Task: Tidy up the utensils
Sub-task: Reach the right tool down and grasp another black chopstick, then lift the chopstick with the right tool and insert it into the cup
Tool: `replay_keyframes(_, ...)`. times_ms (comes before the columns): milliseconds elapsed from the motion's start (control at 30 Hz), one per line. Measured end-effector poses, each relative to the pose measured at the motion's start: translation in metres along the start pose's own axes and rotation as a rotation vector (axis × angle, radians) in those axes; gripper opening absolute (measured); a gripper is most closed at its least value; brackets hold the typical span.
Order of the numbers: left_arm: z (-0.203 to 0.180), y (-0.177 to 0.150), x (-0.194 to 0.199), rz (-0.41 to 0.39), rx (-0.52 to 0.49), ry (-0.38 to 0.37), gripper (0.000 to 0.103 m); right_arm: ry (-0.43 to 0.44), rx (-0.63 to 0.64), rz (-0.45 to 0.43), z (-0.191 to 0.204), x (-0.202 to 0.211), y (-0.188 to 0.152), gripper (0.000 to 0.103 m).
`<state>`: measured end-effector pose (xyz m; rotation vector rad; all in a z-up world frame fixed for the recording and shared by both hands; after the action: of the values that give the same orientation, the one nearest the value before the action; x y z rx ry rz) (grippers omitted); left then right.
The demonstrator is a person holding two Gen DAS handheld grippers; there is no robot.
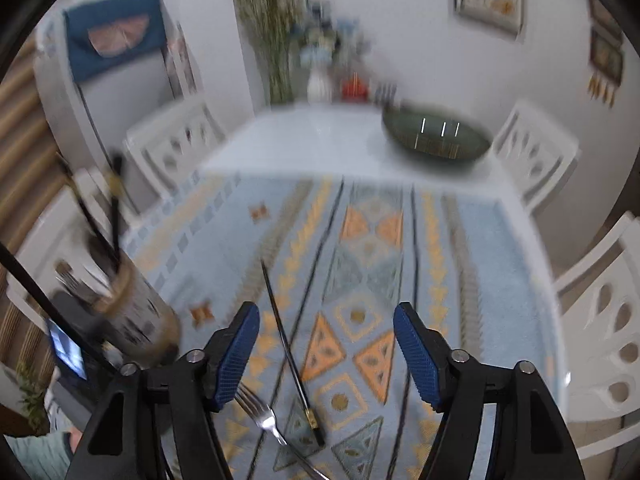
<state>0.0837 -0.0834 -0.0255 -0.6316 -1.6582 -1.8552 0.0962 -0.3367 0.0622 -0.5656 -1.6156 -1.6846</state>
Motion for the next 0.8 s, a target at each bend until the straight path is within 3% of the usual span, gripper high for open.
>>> replay_keyframes(100,0.000,0.000,0.000,0.000,0.000,0.000,0.103,0.052,-0.001,0.080,0.005,-0.031,-0.012,0.060)
replay_keyframes(200,0.000,0.000,0.000,0.000,0.000,0.000,0.103,0.062,0.077,0.180,0.015,-0.067,-0.025,0.060)
replay_keyframes(333,0.000,0.000,0.000,0.000,0.000,0.001,0.103,0.126,0.084,0.228,0.033,-0.096,-0.028,0.060)
replay_keyframes(400,0.001,0.000,0.000,0.000,0.000,0.000,0.103,0.133,0.091,0.232,0.041,-0.109,-0.026,0.053)
replay_keyframes(467,0.001,0.000,0.000,0.000,-0.001,0.001,0.103,0.132,0.095,0.252,0.048,-0.121,-0.025,0.033)
replay_keyframes(567,0.001,0.000,0.000,0.000,0.000,0.001,0.103,0.097,0.115,0.290,0.052,-0.137,-0.029,0.031)
replay_keyframes(700,0.000,0.000,0.000,0.000,0.000,0.001,0.103,0.070,0.190,0.271,0.059,-0.141,-0.029,0.029)
replay_keyframes(800,0.001,0.000,0.000,0.000,0.000,0.001,0.103,0.072,0.187,0.271,0.054,-0.141,-0.028,0.020)
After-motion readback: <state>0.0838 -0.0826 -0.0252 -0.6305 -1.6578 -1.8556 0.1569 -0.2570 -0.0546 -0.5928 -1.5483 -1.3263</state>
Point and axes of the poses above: each gripper's, at about its wrist camera, not at the fingertips, and x roughly against the way its jaws point, z to its left, y to its top, the point moved 8 cm from there along -x, roughly the way its jaws point, and after that the axes turned 7 degrees about -z, right-handed, at the moved point
